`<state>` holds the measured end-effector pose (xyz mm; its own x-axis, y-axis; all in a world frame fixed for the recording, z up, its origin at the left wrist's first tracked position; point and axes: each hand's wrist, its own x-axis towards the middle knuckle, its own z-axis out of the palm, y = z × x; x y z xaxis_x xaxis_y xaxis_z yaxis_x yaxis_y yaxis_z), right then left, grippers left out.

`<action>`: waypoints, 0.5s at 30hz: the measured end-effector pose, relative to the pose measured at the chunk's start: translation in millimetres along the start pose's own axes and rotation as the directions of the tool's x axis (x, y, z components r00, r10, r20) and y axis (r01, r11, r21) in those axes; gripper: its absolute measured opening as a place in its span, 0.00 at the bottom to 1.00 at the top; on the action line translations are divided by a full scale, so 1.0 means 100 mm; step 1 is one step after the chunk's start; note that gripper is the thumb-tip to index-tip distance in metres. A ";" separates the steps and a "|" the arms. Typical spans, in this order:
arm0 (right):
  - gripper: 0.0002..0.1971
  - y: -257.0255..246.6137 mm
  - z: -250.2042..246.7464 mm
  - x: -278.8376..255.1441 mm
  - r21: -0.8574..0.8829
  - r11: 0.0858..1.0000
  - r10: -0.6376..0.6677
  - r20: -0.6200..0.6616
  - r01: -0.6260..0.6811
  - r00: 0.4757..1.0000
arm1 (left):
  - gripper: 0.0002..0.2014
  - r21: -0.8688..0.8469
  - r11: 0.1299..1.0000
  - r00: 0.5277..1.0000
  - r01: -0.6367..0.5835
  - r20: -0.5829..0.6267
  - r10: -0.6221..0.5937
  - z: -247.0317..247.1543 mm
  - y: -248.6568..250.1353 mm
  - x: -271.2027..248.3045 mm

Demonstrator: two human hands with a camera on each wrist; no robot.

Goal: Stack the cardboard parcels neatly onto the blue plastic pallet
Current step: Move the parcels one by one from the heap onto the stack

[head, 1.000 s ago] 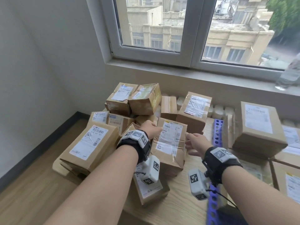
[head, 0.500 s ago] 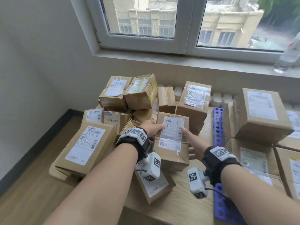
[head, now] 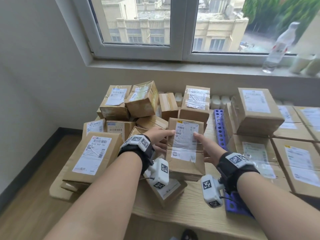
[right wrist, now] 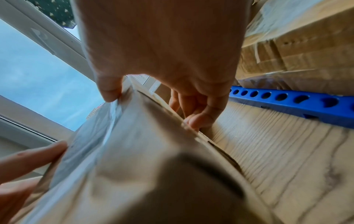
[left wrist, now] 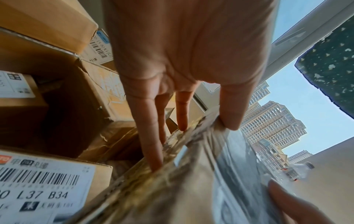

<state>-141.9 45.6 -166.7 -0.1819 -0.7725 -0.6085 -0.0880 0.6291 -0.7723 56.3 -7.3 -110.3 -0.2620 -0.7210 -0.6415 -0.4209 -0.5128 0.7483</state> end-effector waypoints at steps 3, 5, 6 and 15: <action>0.29 0.07 -0.05 -0.14 0.045 0.998 -0.029 -0.065 0.032 0.997 | 0.14 -0.009 1.000 0.999 -0.007 0.054 0.008 0.04 -0.02 -0.05; 0.28 0.13 -0.12 -0.26 0.084 0.995 -0.040 -0.114 0.049 0.993 | 0.16 -0.030 0.999 0.996 -0.023 0.082 0.025 0.10 -0.05 -0.08; 0.29 0.16 -0.16 -0.34 0.100 0.994 -0.038 -0.140 0.052 0.989 | 0.17 -0.045 0.998 0.994 -0.034 0.100 0.038 0.15 -0.05 -0.09; 0.24 0.48 -0.82 -0.97 0.179 0.976 -0.062 -0.310 0.122 0.949 | 0.17 0.149 0.983 0.944 -0.108 0.327 0.054 0.91 0.00 -0.28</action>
<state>-208.5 157.7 -129.7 -0.4709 -0.7447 -0.4730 0.0668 0.5045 -0.8608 -15.6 55.7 -108.1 -0.5538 -0.5560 -0.6198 -0.5147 -0.3566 0.7797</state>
